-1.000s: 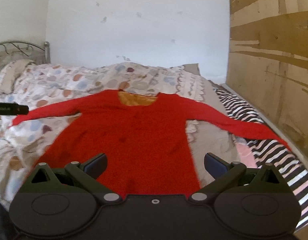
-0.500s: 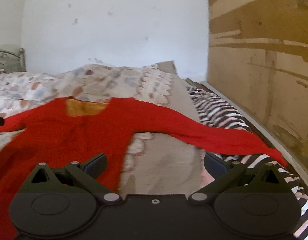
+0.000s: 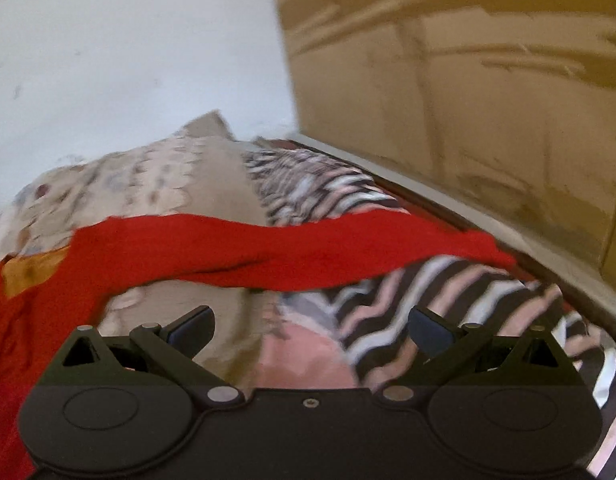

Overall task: Fold small clothes
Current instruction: 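Move the right tool toward the sweater sleeve end beside the striped sheet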

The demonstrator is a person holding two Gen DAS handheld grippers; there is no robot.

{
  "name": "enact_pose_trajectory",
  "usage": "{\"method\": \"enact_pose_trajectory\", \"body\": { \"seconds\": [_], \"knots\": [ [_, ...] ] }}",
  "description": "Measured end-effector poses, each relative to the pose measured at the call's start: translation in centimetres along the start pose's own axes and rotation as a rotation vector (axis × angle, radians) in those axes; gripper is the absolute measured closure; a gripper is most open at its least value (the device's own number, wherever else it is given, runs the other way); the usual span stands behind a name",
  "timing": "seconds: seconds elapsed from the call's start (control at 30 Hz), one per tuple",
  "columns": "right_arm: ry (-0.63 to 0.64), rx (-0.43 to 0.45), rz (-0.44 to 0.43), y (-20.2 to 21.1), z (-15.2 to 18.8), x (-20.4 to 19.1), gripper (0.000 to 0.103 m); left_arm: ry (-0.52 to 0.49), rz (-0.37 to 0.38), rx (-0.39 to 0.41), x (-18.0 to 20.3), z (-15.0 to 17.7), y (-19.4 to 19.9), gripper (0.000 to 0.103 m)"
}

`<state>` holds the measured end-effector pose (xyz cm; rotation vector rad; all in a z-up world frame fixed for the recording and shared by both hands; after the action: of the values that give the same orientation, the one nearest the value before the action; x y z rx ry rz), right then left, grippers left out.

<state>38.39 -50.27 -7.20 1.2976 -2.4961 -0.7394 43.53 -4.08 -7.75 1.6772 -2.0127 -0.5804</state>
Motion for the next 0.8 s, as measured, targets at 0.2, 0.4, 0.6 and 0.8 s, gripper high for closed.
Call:
{"method": "enact_pose_trajectory", "body": {
  "seconds": [0.2, 0.4, 0.6, 0.8],
  "knots": [
    [-0.145, 0.000, 0.075, -2.9, -1.2, 4.1, 0.003, -0.102, -0.046, 0.052, 1.0, 1.7, -0.2, 0.001],
    [-0.253, -0.001, 0.204, -6.9, -2.3, 7.0, 0.013, -0.119, -0.058, 0.073, 1.3, 2.4, -0.2, 0.001],
    [-0.482, -0.072, 0.223, -10.8, -2.8, 9.2, 0.015, -0.056, -0.011, 0.095, 0.5, 3.0, -0.4, 0.001],
    [-0.645, -0.100, 0.312, -13.5, -3.0, 10.5, 0.037, -0.053, -0.008, 0.107, 0.3, 3.2, -0.4, 0.001]
  ]
}}
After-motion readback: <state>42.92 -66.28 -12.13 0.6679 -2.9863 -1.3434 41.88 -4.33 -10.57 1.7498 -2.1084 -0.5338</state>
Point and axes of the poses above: each gripper's, at about its wrist camera, not at the fingertips, and y roughly against the way its jaws point, x to its right, z to its underside, the point moved 5 cm from there along -y, roughly the way its jaws point, and after that the axes turned 15 degrees about z, right-handed, at the moved point
